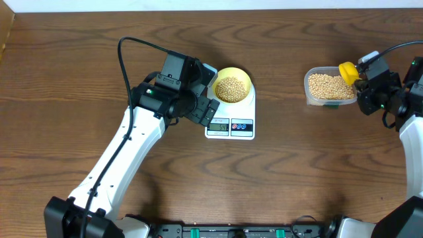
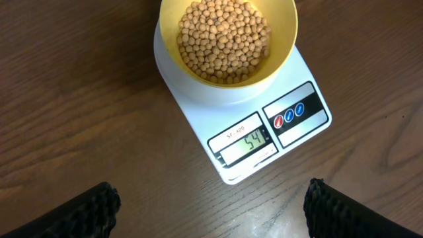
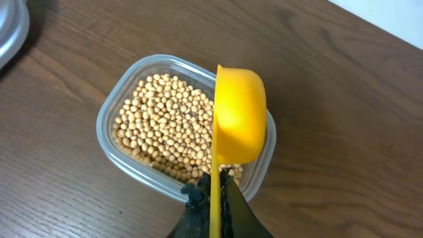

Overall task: Scoop item into bowl and weigh 50g on scale
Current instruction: 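Dip the scoop into the soybean tub with the right gripper, then carry the scoop left over the yellow bowl with the right gripper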

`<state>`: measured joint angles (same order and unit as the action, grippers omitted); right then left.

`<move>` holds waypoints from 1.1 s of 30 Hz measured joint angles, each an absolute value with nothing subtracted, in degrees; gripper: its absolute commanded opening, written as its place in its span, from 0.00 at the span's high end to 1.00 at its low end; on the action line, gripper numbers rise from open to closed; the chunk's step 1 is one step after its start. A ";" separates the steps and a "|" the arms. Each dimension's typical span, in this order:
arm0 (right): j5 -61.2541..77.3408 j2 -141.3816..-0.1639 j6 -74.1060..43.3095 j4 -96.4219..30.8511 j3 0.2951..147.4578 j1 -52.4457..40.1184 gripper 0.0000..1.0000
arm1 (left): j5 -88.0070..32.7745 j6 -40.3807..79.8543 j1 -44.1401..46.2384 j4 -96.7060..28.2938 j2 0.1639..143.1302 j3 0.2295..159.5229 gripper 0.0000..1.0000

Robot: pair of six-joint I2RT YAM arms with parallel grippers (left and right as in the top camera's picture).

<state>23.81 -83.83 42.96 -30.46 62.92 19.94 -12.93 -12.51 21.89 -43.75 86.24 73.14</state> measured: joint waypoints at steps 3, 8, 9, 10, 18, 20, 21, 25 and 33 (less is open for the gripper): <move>23.79 -83.83 42.39 -29.08 62.92 19.97 0.99 | -12.93 -12.51 21.89 -43.75 86.24 73.14 0.09; 30.28 -83.83 35.38 -23.57 62.92 19.79 0.99 | -12.93 -12.53 21.89 -43.75 86.24 73.14 0.09; 32.34 -83.83 33.54 -22.41 62.92 19.49 0.99 | -12.93 -12.53 21.89 -43.75 86.24 73.14 0.09; 34.83 -83.83 31.53 -21.17 62.92 18.90 0.99 | -12.91 -12.51 21.89 -43.75 86.24 73.14 0.09; 44.60 -83.83 23.31 -18.28 62.92 8.32 0.99 | -12.93 -12.51 21.87 -43.75 86.24 73.14 0.09; 44.99 -83.83 22.68 -17.21 62.92 5.15 0.99 | -12.93 -12.51 21.87 -43.75 86.24 73.14 0.09; 44.97 -83.83 22.46 -16.58 62.92 3.46 0.99 | -12.93 -12.51 21.89 -43.75 86.24 73.14 0.09; 43.18 -83.83 22.48 -15.44 62.92 -1.96 0.99 | -12.93 -12.51 21.89 -43.75 86.24 73.14 0.09; 39.33 -84.38 25.93 -15.44 62.92 -9.58 0.99 | -12.93 -12.51 21.89 -43.77 86.24 73.14 0.09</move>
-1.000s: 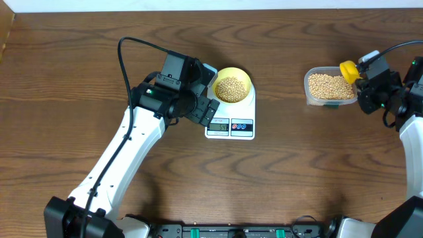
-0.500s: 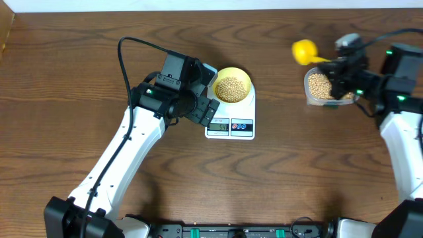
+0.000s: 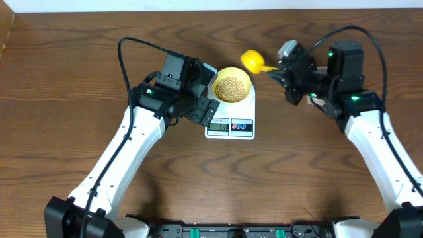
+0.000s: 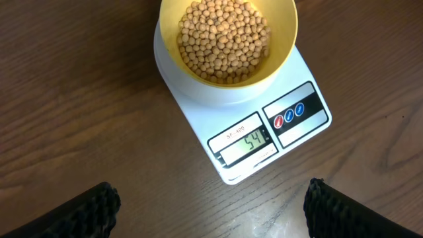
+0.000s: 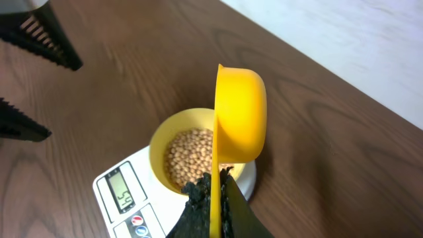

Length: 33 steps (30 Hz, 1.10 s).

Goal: Scoop item into bowl and weigh 50g on scale

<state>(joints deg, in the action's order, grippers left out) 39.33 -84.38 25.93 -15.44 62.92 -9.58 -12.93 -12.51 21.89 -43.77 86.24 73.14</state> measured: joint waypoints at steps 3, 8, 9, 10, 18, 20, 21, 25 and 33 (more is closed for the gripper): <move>38.96 -86.17 26.74 -15.03 62.92 -11.49 0.99 | -12.93 -12.51 21.89 -43.75 86.24 73.14 0.09; 38.54 -90.94 27.53 -13.78 62.92 -13.74 0.99 | -12.93 -12.53 21.87 -43.75 86.24 73.14 0.09; 38.50 -91.81 27.64 -13.39 62.92 -14.20 0.99 | -12.93 -12.51 21.89 -43.77 86.24 73.14 0.09; 38.41 -92.68 27.99 -13.08 62.92 -14.72 0.99 | -12.93 -12.51 21.89 -43.75 86.24 73.14 0.09; 32.34 -96.27 30.98 -11.33 62.92 -18.11 0.99 | -12.93 -12.53 21.89 -43.75 86.24 73.14 0.09; 30.74 -96.97 32.62 -11.25 62.92 -18.74 0.99 | -12.93 -12.51 21.89 -43.75 86.24 73.14 0.09; 29.80 -97.14 33.78 -11.31 62.92 -19.03 0.99 | -12.93 -12.51 21.89 -43.75 86.24 73.14 0.09; 27.51 -97.27 37.50 -11.14 62.92 -20.18 0.99 | -12.93 -12.51 21.89 -43.77 86.24 73.14 0.09; 24.51 -97.27 41.12 -10.76 62.92 -20.93 0.99 | -12.93 -12.51 21.89 -43.75 86.24 73.14 0.09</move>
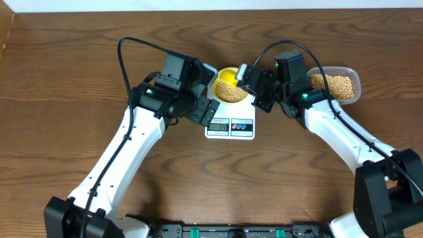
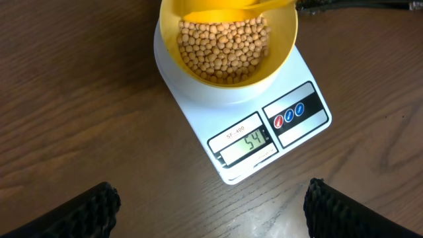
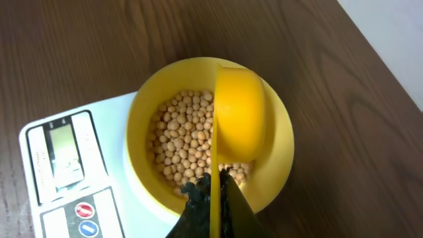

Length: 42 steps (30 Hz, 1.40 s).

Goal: Scoop item into bowl and weigh 50g on scale

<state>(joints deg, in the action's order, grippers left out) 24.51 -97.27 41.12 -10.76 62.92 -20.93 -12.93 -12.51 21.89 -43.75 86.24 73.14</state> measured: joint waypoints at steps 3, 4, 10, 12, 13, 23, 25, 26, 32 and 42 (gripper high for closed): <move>24.12 -97.27 42.00 -10.59 62.92 -20.93 0.99 | -12.93 -12.51 21.89 -43.75 86.24 73.14 0.09; 24.10 -97.27 42.46 -10.57 62.92 -20.93 0.99 | -12.93 -12.51 21.89 -43.75 86.24 73.14 0.09; 23.42 -97.27 44.25 -10.59 62.92 -20.93 0.99 | -12.93 -12.51 21.89 -43.75 86.24 73.14 0.09; 22.79 -97.27 44.42 -10.59 62.92 -20.93 0.99 | -12.93 -12.51 21.89 -43.75 86.24 73.14 0.09; 22.31 -97.30 44.58 -10.59 62.92 -20.93 0.99 | -12.93 -12.51 21.89 -43.75 86.24 73.14 0.09; 20.73 -98.45 45.34 -10.66 62.92 -20.95 0.99 | -12.93 -12.51 21.89 -43.75 86.24 73.14 0.09; 20.82 -98.45 45.39 -11.14 62.92 -20.97 0.99 | -12.93 -12.53 21.87 -43.75 86.24 73.14 0.09; 20.97 -98.45 45.43 -11.35 62.92 -20.97 0.99 | -12.93 -12.51 21.89 -43.75 86.24 73.14 0.09; 23.99 -98.45 44.31 -11.51 62.92 -20.97 0.99 | -12.93 -12.53 21.89 -43.75 86.24 73.14 0.09; 26.11 -98.45 38.59 -12.91 62.92 -20.97 0.99 | -12.93 -12.51 21.89 -43.75 86.24 73.14 0.09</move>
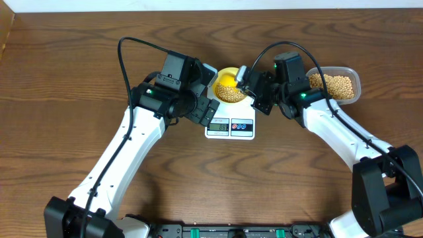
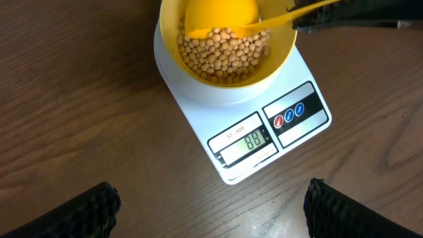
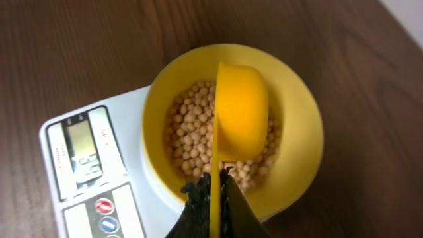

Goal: Scoop item into bowl and weigh 50g on scale

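A yellow bowl (image 1: 232,86) full of soybeans (image 2: 221,56) sits on the white scale (image 1: 230,123), whose display (image 2: 254,141) reads 88. My right gripper (image 3: 215,192) is shut on the handle of the yellow scoop (image 3: 239,112), whose cup lies down among the beans in the bowl (image 3: 299,125). In the left wrist view the scoop (image 2: 221,16) shows at the bowl's far side. My left gripper (image 2: 210,205) hovers open on the near side of the scale, nothing between its fingers (image 2: 86,208). The scale (image 3: 92,178) shows at the left of the right wrist view.
A clear plastic tub of soybeans (image 1: 337,84) stands to the right of the scale, behind my right arm. All of it rests on a brown wooden table (image 1: 79,59), whose far edge meets a white wall.
The scoop's cup has gone lower into the beans in the bowl, and the scale's reading has changed from 54 to 88. My left gripper has not moved.
My right gripper held the scoop on edge over the tub at the right, with the scale at 54. Then the scoop was near the bowl, then inside it above the beans. Now it presses into the beans and the scale shows 88.
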`<state>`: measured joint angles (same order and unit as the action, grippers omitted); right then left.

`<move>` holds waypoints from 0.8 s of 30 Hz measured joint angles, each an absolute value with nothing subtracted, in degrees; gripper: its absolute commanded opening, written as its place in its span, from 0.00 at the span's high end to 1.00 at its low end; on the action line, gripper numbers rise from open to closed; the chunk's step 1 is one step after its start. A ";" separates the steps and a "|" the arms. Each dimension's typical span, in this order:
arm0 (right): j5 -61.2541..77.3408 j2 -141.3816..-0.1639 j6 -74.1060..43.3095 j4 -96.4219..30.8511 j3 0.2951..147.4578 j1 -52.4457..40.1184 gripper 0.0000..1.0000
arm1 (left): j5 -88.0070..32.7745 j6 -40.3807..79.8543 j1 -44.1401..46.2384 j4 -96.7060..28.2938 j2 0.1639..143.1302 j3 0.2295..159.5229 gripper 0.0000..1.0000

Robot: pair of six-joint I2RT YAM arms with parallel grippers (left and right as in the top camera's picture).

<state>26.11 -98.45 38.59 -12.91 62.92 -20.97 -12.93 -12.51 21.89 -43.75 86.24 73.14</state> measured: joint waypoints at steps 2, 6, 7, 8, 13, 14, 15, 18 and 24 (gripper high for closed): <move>26.22 -98.45 38.00 -14.35 62.92 -20.97 0.99 | -12.93 -12.51 21.89 -43.75 86.24 73.14 0.09; 26.52 -98.45 36.58 -16.97 62.92 -20.97 0.99 | -12.93 -12.51 21.89 -43.77 86.24 73.14 0.09; 26.57 -98.45 36.07 -17.17 62.92 -20.97 0.99 | -12.93 -12.51 21.89 -43.75 86.24 73.14 0.09; 26.57 -98.45 35.35 -17.28 62.92 -20.97 0.99 | -12.93 -12.51 21.89 -43.75 86.24 73.14 0.09; 26.85 -98.45 33.30 -17.28 62.92 -20.97 0.99 | -12.93 -12.51 21.89 -43.75 86.24 73.14 0.09; 26.92 -98.45 33.08 -17.28 62.92 -20.97 0.99 | -12.93 -12.53 21.89 -43.75 86.24 73.14 0.09; 26.98 -98.45 32.91 -17.30 62.92 -20.97 0.99 | -12.93 -12.51 21.89 -43.77 86.24 73.14 0.09; 27.03 -98.45 31.88 -17.08 62.92 -20.97 0.99 | -12.93 -12.53 21.89 -43.75 86.24 73.14 0.09; 30.26 -98.45 27.29 -16.88 62.92 -20.23 0.99 | -12.93 -12.51 21.89 -43.75 86.24 73.14 0.09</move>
<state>30.26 -98.45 27.29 -16.88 62.92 -20.23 -12.93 -12.51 21.89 -43.75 86.24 73.14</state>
